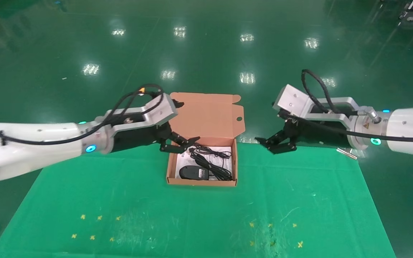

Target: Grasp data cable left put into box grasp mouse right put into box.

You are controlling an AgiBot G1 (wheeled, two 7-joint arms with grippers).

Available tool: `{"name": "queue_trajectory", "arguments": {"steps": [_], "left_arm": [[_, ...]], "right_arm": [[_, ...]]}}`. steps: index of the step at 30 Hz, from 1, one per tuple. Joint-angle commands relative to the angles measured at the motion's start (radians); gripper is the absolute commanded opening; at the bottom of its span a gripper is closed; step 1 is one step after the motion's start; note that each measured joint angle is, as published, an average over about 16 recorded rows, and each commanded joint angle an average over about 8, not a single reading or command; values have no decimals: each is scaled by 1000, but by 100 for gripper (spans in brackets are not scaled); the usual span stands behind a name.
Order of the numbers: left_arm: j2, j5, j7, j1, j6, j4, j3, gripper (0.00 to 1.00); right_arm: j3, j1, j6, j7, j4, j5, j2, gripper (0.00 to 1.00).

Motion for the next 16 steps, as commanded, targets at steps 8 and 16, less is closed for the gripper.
{"name": "queue_trajectory", "arguments": {"steps": [8, 16], "left_arm": [[-82, -94, -40, 85, 155, -75, -128, 100], [-141, -162, -69, 146, 266, -129, -220, 100]], "right_arm": [[167, -121, -147, -58, 21, 143, 31, 100], [287, -209, -253, -100, 36, 246, 53, 100]]}}
